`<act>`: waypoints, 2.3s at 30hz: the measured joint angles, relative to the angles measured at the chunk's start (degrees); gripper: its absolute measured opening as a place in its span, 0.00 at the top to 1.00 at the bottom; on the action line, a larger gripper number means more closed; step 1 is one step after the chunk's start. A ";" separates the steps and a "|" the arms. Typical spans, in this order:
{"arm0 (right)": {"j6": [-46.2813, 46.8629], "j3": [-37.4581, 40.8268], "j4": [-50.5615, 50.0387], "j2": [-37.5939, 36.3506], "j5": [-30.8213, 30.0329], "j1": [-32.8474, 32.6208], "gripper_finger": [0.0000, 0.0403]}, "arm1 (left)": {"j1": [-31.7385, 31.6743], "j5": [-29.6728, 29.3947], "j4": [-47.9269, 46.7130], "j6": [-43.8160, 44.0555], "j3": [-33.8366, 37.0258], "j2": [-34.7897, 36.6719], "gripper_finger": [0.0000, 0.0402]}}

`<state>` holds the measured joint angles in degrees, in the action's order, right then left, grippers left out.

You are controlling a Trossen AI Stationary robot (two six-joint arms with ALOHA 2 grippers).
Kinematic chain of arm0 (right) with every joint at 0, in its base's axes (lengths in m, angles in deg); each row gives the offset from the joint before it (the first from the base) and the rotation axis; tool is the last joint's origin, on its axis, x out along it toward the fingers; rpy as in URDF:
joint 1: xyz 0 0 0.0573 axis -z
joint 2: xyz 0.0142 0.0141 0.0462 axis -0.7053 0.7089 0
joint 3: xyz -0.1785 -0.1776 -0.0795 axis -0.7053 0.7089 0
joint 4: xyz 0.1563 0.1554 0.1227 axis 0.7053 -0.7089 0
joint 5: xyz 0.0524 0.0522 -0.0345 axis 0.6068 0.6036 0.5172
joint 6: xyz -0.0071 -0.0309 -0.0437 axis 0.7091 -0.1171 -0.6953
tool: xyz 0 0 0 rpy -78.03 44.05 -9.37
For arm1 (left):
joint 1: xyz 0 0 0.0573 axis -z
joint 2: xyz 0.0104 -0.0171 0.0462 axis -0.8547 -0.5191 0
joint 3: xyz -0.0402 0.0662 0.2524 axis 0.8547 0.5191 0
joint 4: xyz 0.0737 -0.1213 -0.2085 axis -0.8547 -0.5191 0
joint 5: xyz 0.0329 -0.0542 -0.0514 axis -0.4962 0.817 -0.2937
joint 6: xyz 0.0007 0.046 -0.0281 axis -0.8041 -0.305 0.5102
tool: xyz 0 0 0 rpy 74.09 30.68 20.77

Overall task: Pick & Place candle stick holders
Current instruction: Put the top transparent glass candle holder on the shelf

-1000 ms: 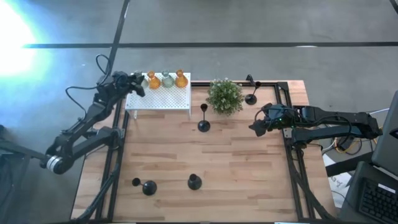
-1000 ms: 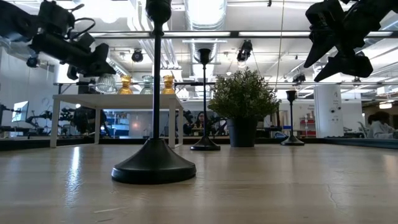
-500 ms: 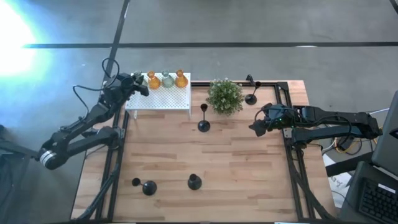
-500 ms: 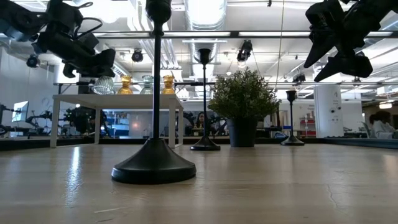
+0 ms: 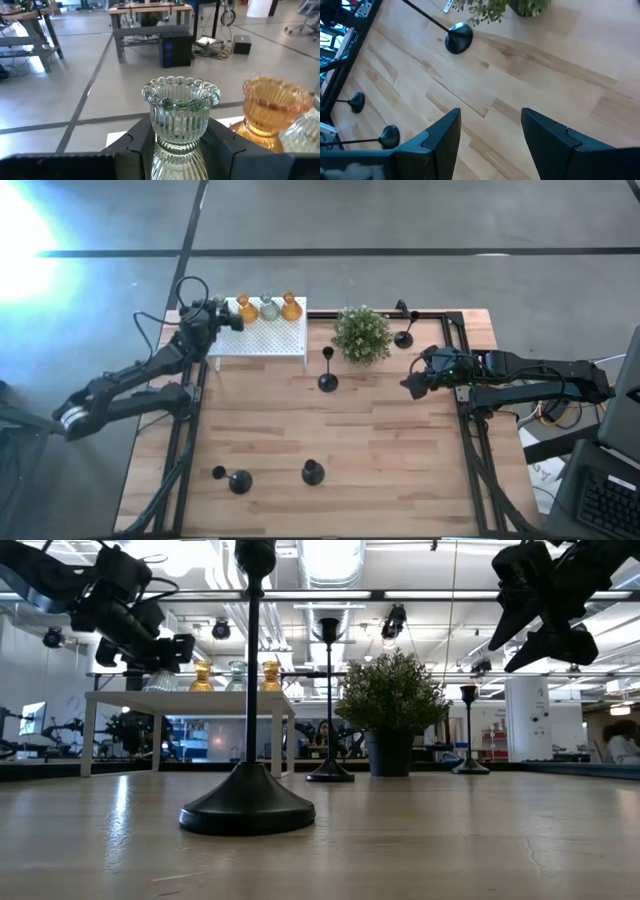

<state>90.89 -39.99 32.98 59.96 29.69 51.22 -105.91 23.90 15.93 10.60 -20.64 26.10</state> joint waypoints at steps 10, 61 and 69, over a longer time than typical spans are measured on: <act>-0.52 0.00 0.00 0.00 -0.66 0.02 0.50 | 0.00 -4.53 2.98 2.47 -0.17 -5.86 0.69; -0.93 0.00 0.02 0.00 -0.98 0.02 0.50 | 0.13 -4.86 3.05 3.18 0.09 -6.06 0.44; -1.29 0.00 0.02 0.00 -0.98 0.02 0.50 | 0.13 -4.76 3.02 1.38 0.09 -5.06 0.35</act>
<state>89.60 -39.99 33.01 59.96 28.71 51.25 -105.78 19.14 18.96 11.98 -20.55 21.05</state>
